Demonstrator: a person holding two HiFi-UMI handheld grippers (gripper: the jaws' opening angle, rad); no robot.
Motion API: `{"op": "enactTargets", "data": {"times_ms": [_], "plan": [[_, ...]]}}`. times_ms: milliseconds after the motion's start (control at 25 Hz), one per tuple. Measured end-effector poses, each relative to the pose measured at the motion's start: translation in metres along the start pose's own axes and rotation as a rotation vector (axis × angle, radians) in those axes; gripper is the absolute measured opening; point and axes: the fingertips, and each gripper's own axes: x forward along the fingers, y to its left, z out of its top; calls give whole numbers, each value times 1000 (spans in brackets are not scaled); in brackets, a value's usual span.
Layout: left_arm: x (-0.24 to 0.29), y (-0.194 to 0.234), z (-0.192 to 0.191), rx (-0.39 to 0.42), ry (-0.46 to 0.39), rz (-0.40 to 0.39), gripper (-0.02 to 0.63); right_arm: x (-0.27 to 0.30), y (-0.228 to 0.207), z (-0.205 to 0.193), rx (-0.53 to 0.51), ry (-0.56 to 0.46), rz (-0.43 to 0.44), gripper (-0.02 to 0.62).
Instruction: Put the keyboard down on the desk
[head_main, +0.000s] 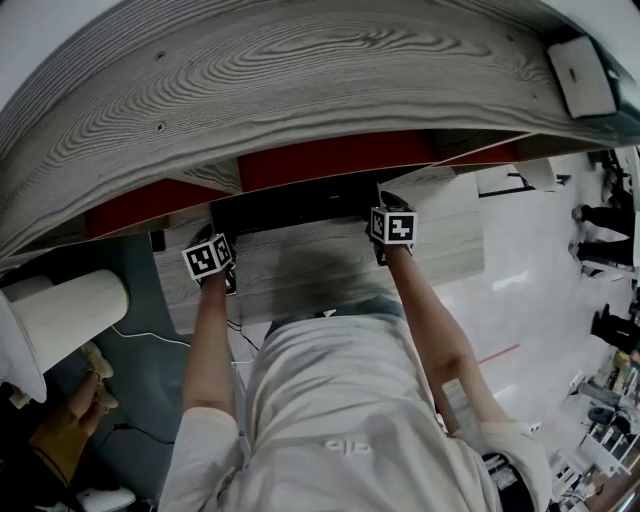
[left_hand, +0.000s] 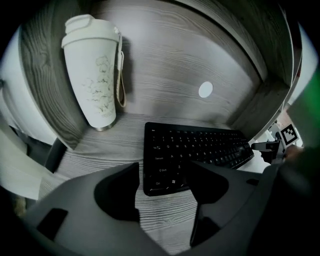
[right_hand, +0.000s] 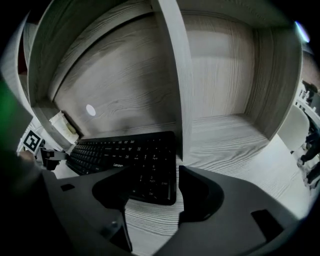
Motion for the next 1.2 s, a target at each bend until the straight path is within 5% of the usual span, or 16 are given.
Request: {"op": "enactTargets", "data": {"times_ms": [160,440,600,1200], "plan": [[-20,-10,4,17,-48,-11,281,-17,8,3,-22,-25,34,269],[-65,-45,17,27,-176,-39,34,-64,29,22,-89,-107,134,153],[-96,-84,31,7,-258,-124,15,-98,41,38,-112,-153,200,117],[-230,-229,79,158,-535,-305,15,-242,72,92,-224,-379,404,35]]}}
